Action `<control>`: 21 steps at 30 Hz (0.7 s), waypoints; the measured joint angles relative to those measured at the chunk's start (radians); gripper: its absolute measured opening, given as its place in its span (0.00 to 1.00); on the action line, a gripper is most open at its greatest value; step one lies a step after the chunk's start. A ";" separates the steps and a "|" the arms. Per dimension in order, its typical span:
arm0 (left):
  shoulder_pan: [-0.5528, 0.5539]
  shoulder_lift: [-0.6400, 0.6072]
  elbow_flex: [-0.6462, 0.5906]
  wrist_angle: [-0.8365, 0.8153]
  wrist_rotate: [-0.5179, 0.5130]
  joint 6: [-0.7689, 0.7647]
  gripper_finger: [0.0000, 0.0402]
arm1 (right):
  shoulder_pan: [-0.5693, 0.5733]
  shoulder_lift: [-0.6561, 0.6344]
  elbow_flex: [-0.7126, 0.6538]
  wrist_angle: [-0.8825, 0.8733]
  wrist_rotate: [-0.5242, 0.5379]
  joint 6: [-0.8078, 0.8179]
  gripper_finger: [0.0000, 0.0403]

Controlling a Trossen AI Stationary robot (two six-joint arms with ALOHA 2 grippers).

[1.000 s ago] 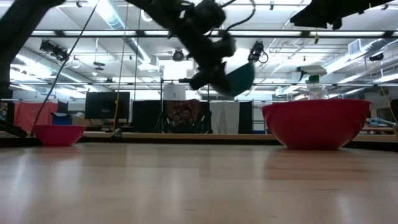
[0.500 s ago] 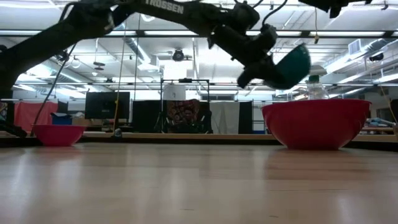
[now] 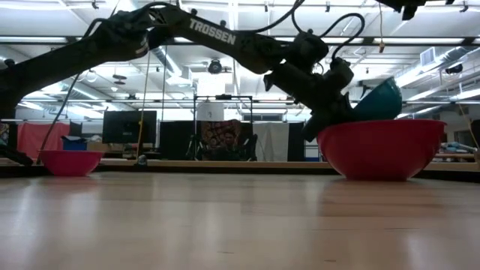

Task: Nest bowls inside each other
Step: Stack the blue bowl into the green bowl

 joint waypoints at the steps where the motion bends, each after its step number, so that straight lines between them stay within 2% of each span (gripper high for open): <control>1: 0.000 0.000 0.000 -0.003 -0.009 0.000 0.01 | 0.000 0.000 0.000 -0.002 0.000 0.000 0.41; 6: 0.001 0.000 0.000 0.032 -0.047 -0.061 0.03 | 0.000 0.001 0.000 -0.002 0.000 0.000 0.41; 10: 0.000 -0.002 0.000 0.095 -0.073 -0.096 0.14 | 0.000 0.001 0.000 -0.004 -0.003 0.000 0.41; 15: 0.000 -0.002 -0.001 0.072 -0.073 -0.099 0.26 | 0.000 0.001 0.000 -0.008 -0.004 0.003 0.41; 21: 0.000 -0.002 -0.001 0.080 -0.068 -0.118 0.35 | 0.000 0.001 0.000 -0.009 -0.004 0.001 0.41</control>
